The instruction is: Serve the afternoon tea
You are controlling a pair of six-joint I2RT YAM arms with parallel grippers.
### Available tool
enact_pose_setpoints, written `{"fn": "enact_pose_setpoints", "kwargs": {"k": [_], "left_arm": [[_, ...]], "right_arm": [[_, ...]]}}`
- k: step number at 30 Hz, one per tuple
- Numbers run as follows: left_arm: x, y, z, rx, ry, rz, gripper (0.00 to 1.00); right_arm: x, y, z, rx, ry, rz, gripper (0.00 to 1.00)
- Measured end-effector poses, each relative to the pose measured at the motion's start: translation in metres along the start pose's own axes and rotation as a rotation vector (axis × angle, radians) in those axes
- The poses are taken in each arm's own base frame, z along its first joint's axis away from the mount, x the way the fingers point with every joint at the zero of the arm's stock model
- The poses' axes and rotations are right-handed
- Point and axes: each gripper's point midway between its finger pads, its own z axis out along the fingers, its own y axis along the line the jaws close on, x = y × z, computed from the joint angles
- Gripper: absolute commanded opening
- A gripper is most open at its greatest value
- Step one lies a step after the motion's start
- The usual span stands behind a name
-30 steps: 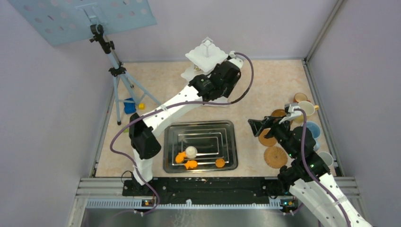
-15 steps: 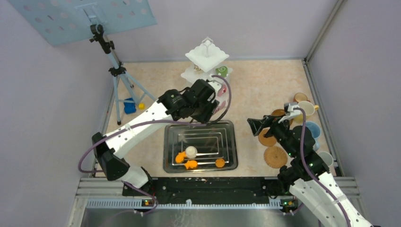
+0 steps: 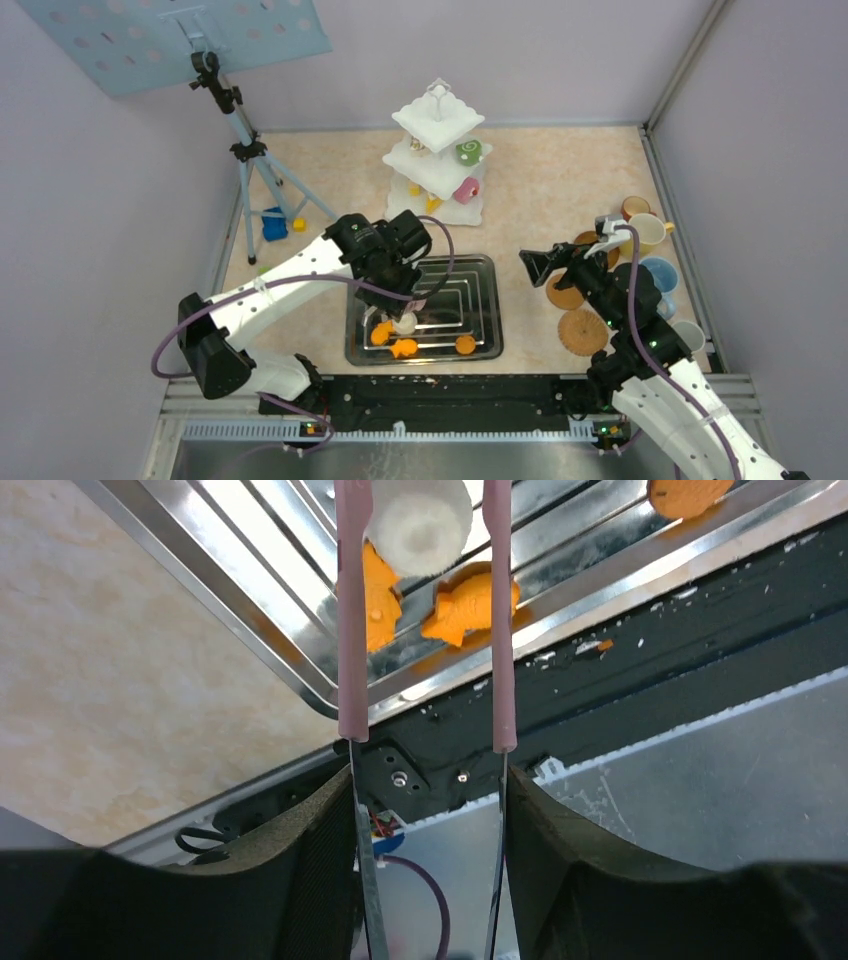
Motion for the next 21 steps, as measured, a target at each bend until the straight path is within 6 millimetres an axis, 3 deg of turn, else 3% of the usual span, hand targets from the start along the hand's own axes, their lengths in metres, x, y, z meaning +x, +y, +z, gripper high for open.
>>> {"fn": "enact_pose_setpoints", "kwargs": {"k": [7, 21], "left_arm": [[0.026, -0.004, 0.001, 0.024, 0.130, -0.030, 0.56], [0.037, 0.003, 0.009, -0.021, 0.187, -0.027, 0.54]], "right_arm": [[0.000, 0.000, 0.000, -0.001, -0.001, 0.000, 0.90], [-0.001, 0.001, 0.000, -0.003, -0.005, 0.000, 0.90]]}}
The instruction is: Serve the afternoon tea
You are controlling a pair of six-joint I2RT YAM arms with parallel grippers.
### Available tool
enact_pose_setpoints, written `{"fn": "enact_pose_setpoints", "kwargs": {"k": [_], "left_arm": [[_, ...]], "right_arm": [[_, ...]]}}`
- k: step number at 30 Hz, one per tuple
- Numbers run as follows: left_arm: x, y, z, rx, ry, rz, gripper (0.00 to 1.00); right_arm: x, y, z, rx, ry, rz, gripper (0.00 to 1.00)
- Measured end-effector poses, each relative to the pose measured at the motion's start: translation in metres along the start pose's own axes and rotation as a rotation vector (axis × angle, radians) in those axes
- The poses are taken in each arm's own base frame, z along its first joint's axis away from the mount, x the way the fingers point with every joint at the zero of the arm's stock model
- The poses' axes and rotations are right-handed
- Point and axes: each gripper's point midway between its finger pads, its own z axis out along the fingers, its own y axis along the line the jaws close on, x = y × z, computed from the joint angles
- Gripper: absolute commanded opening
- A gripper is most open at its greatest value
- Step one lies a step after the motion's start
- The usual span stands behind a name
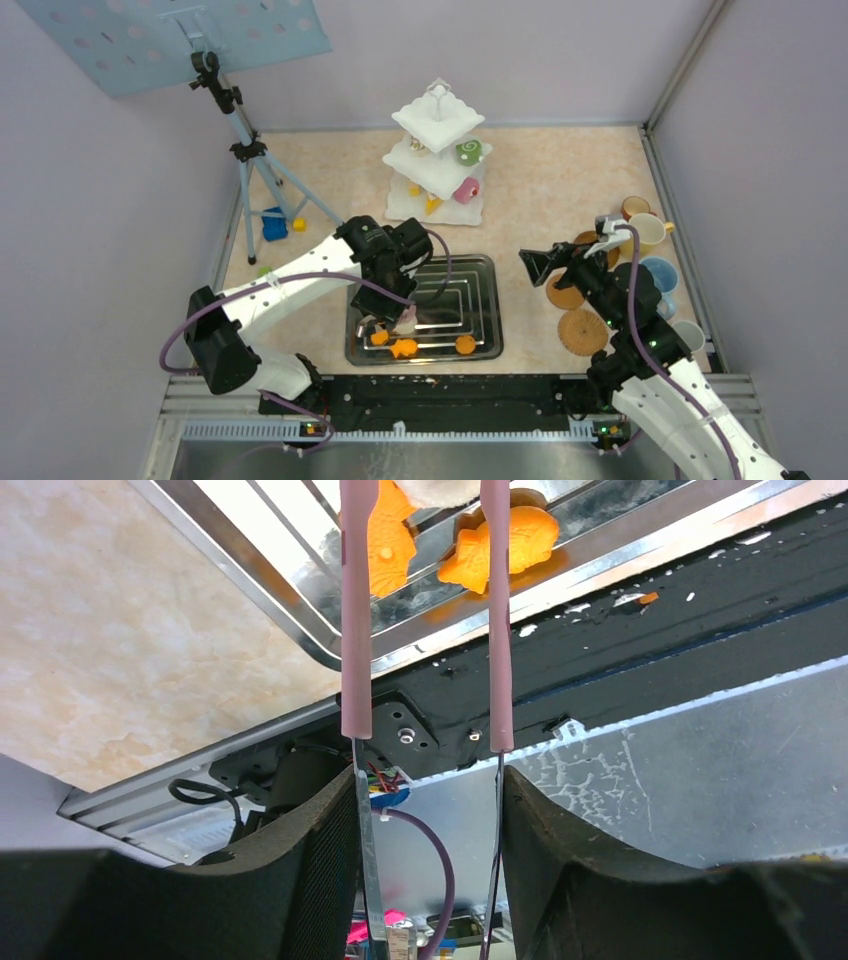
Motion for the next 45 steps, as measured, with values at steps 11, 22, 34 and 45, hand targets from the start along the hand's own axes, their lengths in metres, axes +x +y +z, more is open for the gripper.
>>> {"fn": "enact_pose_setpoints", "kwargs": {"k": [11, 22, 34, 45], "left_arm": [[-0.003, 0.009, 0.000, -0.050, -0.018, 0.000, 0.57], [0.003, 0.011, 0.005, -0.057, 0.007, 0.003, 0.58], [0.007, 0.000, 0.006, 0.007, 0.034, 0.014, 0.59], [0.003, -0.002, 0.003, 0.017, 0.015, 0.019, 0.60]], "right_arm": [[0.003, -0.001, 0.003, 0.003, 0.007, 0.000, 0.90], [0.006, -0.002, 0.003, 0.005, 0.013, 0.000, 0.90], [0.006, -0.002, 0.002, 0.003, 0.008, 0.001, 0.90], [0.006, -0.002, 0.002, 0.003, 0.008, 0.004, 0.90]]}}
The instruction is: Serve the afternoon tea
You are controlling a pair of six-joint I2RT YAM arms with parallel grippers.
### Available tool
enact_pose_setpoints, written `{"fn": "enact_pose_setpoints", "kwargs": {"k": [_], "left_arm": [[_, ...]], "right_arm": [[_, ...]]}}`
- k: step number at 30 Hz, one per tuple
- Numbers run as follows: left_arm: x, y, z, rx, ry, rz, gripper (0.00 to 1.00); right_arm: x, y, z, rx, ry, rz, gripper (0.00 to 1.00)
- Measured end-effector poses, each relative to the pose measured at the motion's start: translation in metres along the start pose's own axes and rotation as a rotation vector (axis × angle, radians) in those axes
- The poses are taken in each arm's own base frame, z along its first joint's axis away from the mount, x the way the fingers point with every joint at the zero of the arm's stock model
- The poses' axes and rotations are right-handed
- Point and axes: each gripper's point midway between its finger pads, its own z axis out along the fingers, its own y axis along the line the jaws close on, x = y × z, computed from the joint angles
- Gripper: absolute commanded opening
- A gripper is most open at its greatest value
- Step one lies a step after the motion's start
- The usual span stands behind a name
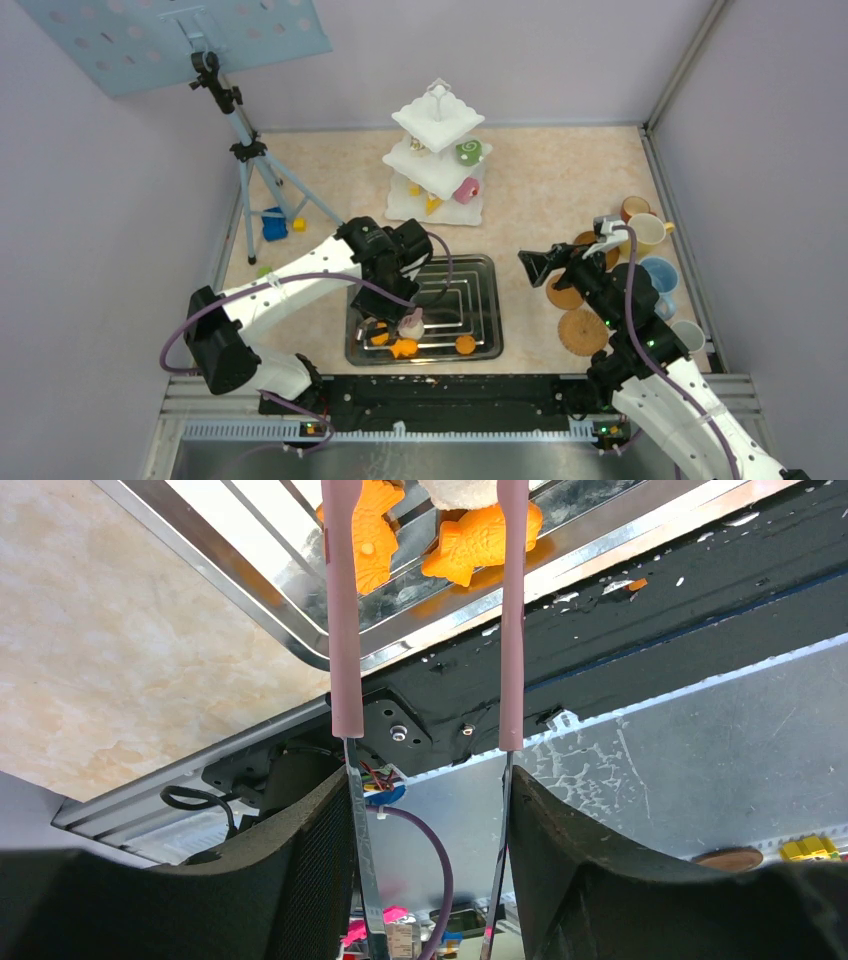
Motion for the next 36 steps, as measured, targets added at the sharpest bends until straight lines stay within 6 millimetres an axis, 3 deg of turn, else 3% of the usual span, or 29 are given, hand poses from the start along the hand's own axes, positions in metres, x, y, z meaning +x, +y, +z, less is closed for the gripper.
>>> {"fn": "enact_pose_setpoints", "kwargs": {"k": [20, 36], "left_arm": [[0.007, -0.008, -0.004, 0.064, 0.008, 0.031, 0.61], [0.006, -0.011, 0.019, 0.017, 0.067, 0.070, 0.58]], "right_arm": [[0.000, 0.001, 0.002, -0.003, -0.006, 0.015, 0.89], [0.001, 0.004, 0.002, -0.019, 0.002, 0.015, 0.89]]}}
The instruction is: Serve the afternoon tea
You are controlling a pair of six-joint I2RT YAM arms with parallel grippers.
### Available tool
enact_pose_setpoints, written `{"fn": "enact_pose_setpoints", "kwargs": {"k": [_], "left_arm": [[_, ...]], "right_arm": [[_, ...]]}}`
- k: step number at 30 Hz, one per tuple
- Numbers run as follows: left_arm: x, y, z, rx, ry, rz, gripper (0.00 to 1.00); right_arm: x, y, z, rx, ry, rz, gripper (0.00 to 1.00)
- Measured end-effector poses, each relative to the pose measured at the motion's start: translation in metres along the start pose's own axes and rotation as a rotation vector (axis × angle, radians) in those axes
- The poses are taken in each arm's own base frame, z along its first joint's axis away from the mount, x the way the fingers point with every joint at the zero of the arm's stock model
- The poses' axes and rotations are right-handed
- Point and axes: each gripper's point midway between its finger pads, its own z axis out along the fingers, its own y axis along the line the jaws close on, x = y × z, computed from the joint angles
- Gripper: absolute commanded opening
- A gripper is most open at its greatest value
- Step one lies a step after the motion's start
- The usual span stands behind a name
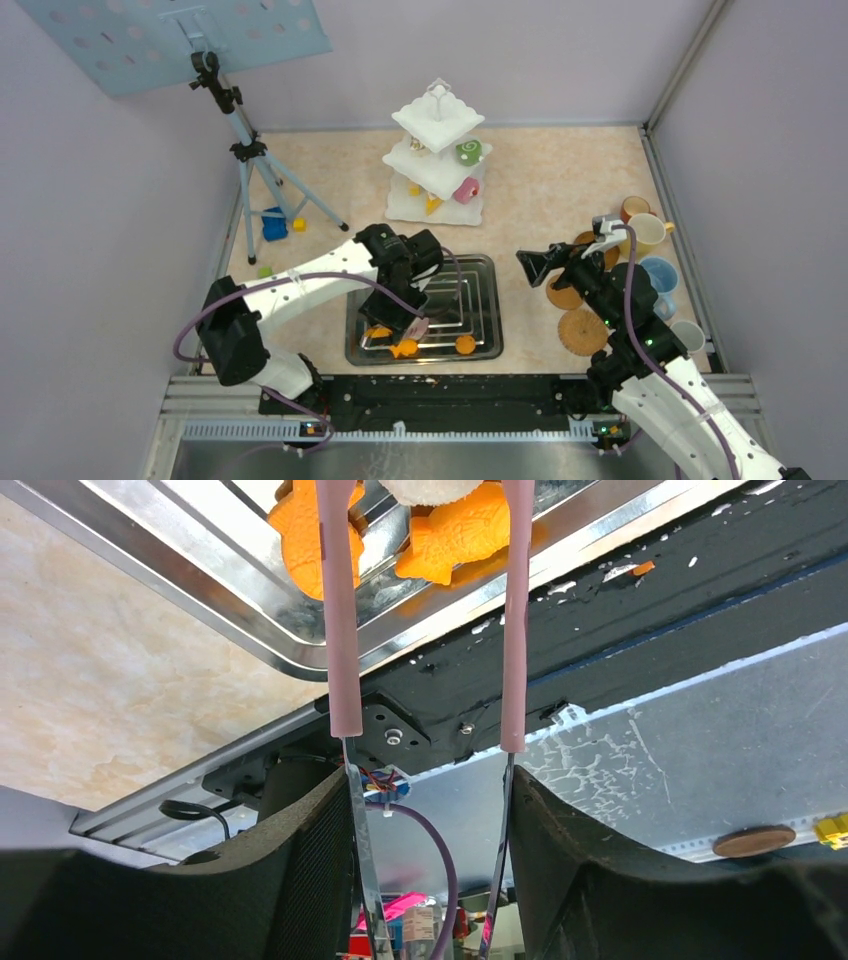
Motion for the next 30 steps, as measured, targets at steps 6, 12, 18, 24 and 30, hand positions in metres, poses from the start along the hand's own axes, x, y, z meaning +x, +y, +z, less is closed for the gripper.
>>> {"fn": "enact_pose_setpoints", "kwargs": {"k": [6, 12, 18, 24, 30], "left_arm": [[-0.001, 0.000, 0.006, -0.038, 0.014, 0.018, 0.46], [-0.019, 0.006, -0.005, -0.091, -0.069, 0.022, 0.40], [-0.059, 0.010, -0.034, -0.147, -0.255, 0.014, 0.38], [-0.118, 0.013, -0.079, -0.180, -0.538, -0.030, 0.39], [-0.166, 0.035, -0.106, -0.171, -0.749, -0.098, 0.39]], "right_arm": [[0.000, 0.000, 0.000, 0.000, -0.001, 0.000, 0.89], [0.001, 0.000, -0.001, 0.002, 0.002, -0.001, 0.89], [0.004, -0.002, -0.002, 0.009, 0.017, -0.002, 0.89], [0.005, -0.005, -0.004, 0.021, 0.017, -0.003, 0.89], [0.002, -0.007, -0.006, 0.039, 0.019, -0.011, 0.90]]}}
